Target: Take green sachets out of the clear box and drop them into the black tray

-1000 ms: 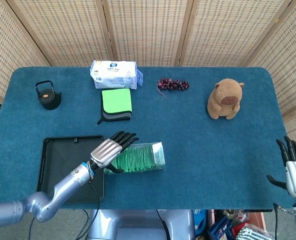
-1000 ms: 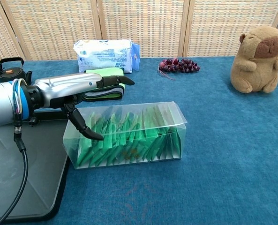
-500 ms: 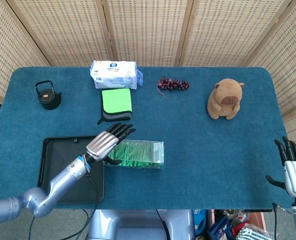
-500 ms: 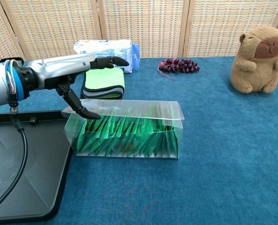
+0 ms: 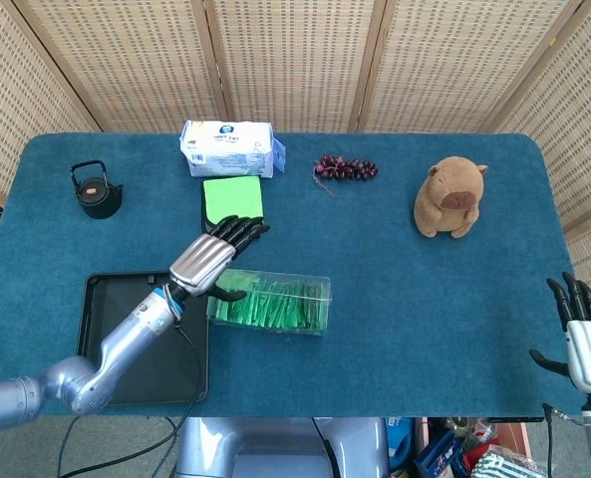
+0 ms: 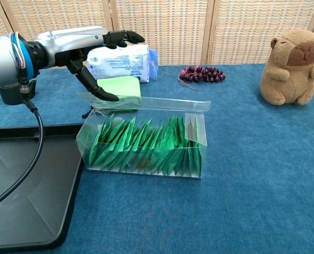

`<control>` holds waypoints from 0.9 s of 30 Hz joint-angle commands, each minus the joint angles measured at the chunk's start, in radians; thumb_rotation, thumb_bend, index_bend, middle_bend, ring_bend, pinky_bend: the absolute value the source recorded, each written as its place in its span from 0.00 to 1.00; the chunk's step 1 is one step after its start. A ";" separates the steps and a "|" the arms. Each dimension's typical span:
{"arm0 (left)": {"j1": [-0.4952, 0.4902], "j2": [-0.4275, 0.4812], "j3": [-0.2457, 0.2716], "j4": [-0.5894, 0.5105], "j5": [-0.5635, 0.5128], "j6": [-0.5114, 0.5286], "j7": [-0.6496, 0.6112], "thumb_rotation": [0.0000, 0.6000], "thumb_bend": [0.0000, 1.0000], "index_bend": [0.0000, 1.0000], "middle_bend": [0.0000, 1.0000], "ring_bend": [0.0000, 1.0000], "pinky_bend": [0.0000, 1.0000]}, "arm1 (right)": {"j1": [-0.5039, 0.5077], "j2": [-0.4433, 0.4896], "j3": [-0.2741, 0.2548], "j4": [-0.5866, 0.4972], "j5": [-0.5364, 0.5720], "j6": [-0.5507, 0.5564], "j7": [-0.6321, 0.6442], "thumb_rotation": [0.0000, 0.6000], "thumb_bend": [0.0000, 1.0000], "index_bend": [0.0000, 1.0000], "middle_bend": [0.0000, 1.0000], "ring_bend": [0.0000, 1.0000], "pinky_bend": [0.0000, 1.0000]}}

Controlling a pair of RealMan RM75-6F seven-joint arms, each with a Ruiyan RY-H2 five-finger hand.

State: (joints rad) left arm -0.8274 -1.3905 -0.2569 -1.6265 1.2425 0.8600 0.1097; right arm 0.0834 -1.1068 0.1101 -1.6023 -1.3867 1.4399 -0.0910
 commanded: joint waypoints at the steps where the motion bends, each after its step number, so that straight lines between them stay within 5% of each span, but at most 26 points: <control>1: -0.023 -0.002 -0.017 0.019 -0.036 -0.015 0.019 1.00 0.21 0.04 0.00 0.00 0.00 | 0.001 -0.001 0.000 0.001 0.002 -0.002 -0.002 1.00 0.00 0.00 0.00 0.00 0.00; 12: -0.095 0.008 -0.057 0.078 -0.163 -0.061 0.073 1.00 0.21 0.10 0.00 0.00 0.00 | 0.001 -0.001 0.002 0.004 0.013 -0.006 -0.001 1.00 0.00 0.00 0.00 0.00 0.00; 27: -0.138 0.015 -0.033 0.144 -0.300 -0.103 0.102 1.00 0.21 0.22 0.00 0.00 0.00 | 0.008 -0.007 0.000 0.012 0.024 -0.025 -0.004 1.00 0.00 0.00 0.00 0.00 0.00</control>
State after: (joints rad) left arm -0.9619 -1.3698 -0.2933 -1.4940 0.9503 0.7610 0.2146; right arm 0.0913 -1.1138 0.1099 -1.5897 -1.3622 1.4151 -0.0953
